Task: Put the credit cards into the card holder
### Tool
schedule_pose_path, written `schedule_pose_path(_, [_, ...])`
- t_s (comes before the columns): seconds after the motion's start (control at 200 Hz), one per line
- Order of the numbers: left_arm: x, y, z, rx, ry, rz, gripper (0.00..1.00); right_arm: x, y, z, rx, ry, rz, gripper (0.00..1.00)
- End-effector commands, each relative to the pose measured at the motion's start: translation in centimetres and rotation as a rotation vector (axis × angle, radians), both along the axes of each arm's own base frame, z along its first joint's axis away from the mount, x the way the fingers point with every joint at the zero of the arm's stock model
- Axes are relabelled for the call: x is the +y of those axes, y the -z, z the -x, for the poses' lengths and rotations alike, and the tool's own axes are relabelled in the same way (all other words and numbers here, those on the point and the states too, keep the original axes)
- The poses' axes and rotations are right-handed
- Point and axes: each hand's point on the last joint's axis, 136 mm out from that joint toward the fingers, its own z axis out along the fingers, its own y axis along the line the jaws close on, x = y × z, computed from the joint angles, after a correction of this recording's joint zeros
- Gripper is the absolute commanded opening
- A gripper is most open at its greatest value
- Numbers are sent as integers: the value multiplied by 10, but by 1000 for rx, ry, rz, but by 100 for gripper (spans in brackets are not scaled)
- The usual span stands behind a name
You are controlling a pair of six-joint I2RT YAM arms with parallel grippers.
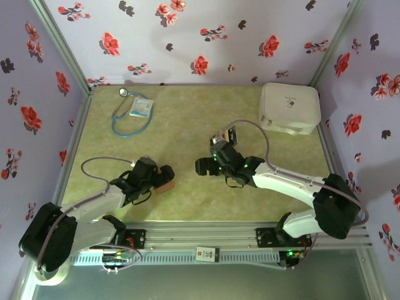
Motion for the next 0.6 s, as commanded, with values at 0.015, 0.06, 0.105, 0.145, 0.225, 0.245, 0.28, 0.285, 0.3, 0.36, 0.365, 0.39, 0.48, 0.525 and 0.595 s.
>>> schedule_pose_path(0.015, [-20, -14, -15, -60, 10, 73, 100, 4, -7, -5, -10, 20, -14, 87])
schedule_pose_path(0.06, [-26, -16, -19, -70, 13, 85, 100, 5, -7, -4, -3, 19, -16, 87])
schedule_pose_path(0.105, [-30, -19, -23, -83, 15, 99, 100, 6, -7, -2, 6, 15, -21, 86])
schedule_pose_path(0.145, [-33, -22, -25, -90, 16, 106, 100, 7, -6, -2, 16, 16, -29, 85])
schedule_pose_path(0.225, [-37, -27, -29, -106, 23, 112, 100, 13, -5, 1, 39, 7, -56, 83])
schedule_pose_path(0.245, [-37, -28, -29, -108, 24, 112, 100, 14, -5, 2, 47, 3, -61, 82])
schedule_pose_path(0.28, [-36, -29, -29, -110, 25, 110, 100, 18, -4, 5, 57, -6, -68, 80])
schedule_pose_path(0.285, [-36, -30, -28, -110, 26, 110, 100, 18, -4, 5, 57, -5, -69, 80])
schedule_pose_path(0.3, [-36, -30, -28, -111, 26, 108, 100, 20, -4, 5, 60, -8, -72, 80])
schedule_pose_path(0.36, [-31, -29, -25, -106, 19, 94, 100, 25, -3, 10, 71, -16, -81, 78])
schedule_pose_path(0.365, [-30, -29, -24, -104, 19, 92, 100, 26, -3, 10, 71, -16, -82, 78])
schedule_pose_path(0.39, [-28, -30, -23, -105, 17, 91, 100, 28, -2, 11, 76, -18, -84, 77])
schedule_pose_path(0.48, [-20, -27, -14, -99, 11, 82, 100, 33, 0, 16, 85, -22, -93, 76])
schedule_pose_path(0.525, [-16, -23, -9, -93, 7, 78, 100, 33, 0, 17, 83, -16, -99, 76])
schedule_pose_path(0.595, [-11, -19, -2, -83, 5, 72, 100, 28, -1, 15, 68, 3, -91, 75])
